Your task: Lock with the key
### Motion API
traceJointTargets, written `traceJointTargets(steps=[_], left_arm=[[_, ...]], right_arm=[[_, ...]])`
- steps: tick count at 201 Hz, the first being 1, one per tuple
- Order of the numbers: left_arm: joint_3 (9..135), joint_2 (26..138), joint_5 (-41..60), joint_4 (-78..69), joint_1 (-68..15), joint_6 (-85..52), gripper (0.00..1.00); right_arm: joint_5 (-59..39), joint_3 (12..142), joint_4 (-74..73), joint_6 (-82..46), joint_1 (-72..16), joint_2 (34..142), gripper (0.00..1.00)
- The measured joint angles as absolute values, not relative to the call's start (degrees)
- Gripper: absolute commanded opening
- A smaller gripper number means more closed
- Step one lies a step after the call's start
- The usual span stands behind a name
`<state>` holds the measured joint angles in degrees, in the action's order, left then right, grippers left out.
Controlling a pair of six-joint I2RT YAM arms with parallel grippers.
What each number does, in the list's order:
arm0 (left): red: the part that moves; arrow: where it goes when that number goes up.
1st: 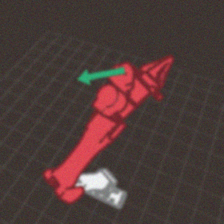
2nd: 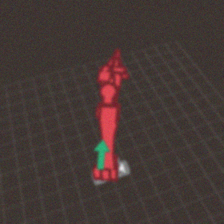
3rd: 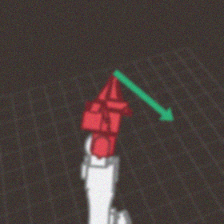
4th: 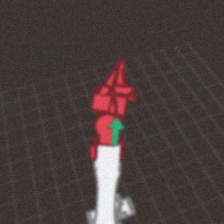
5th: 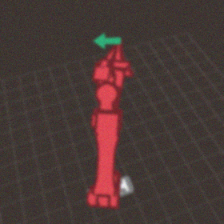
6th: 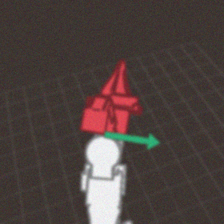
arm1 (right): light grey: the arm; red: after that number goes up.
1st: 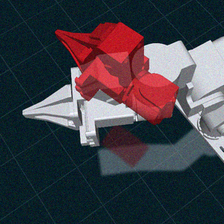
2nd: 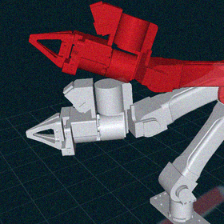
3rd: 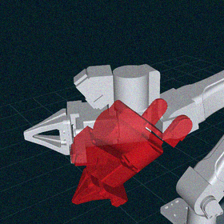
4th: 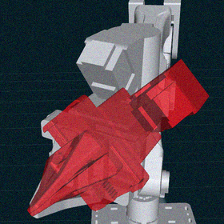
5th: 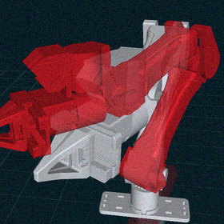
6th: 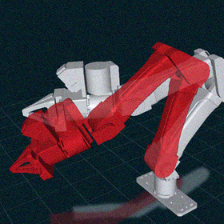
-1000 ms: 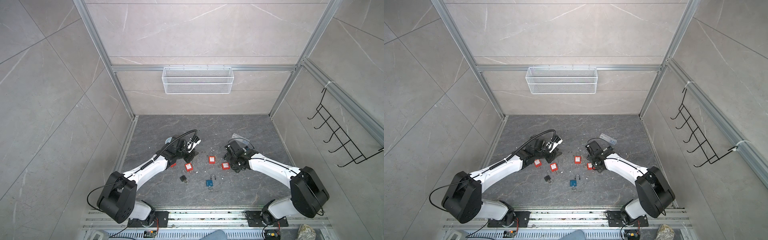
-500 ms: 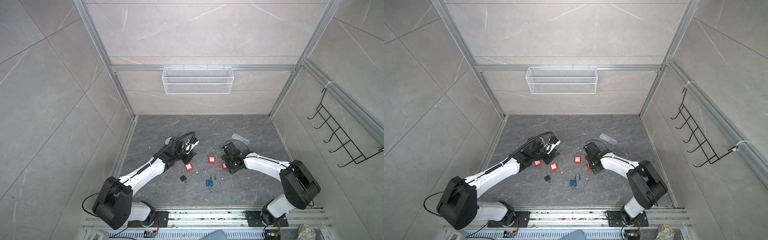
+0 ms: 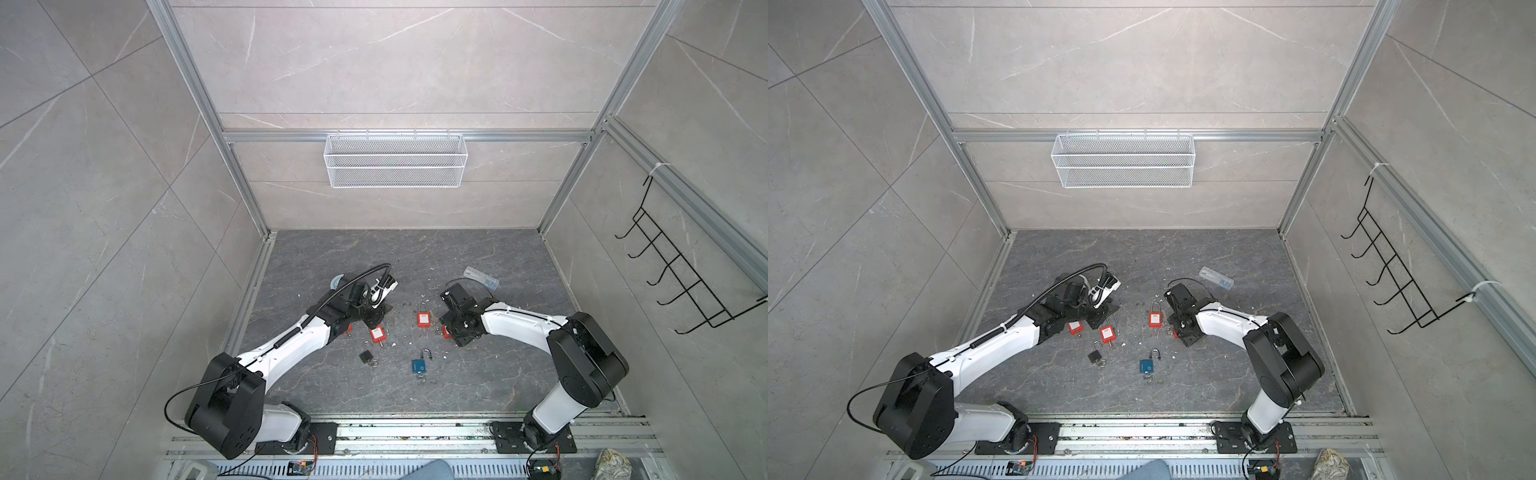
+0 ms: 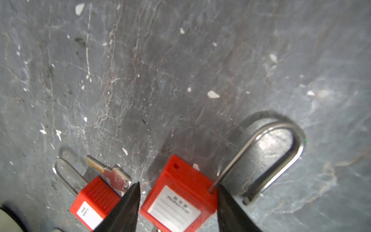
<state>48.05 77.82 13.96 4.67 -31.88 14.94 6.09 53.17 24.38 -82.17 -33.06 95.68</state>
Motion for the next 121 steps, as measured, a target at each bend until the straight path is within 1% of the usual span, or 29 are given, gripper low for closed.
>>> traceJointTargets(steps=[28, 62, 83, 99, 121], left_arm=[[48.1, 77.8, 14.0, 4.7, -31.9, 14.9, 0.34], [48.0, 77.8, 14.0, 4.7, -31.9, 14.9, 0.34], [47.4, 77.8, 14.0, 4.6, -31.9, 14.9, 0.34], [47.2, 77.8, 14.0, 4.7, -31.9, 14.9, 0.34], [47.2, 77.8, 14.0, 4.6, -31.9, 14.9, 0.34]], right_arm=[[6.0, 54.9, 26.1, -76.4, -33.1, 97.1, 0.55], [6.8, 56.8, 28.9, -66.1, -33.1, 98.3, 0.51], [7.1, 56.9, 29.5, -57.6, -33.1, 98.4, 0.51], [6.9, 58.1, 30.7, -48.9, -33.1, 98.9, 0.51], [6.3, 59.8, 31.5, -37.3, -33.1, 99.7, 0.53]])
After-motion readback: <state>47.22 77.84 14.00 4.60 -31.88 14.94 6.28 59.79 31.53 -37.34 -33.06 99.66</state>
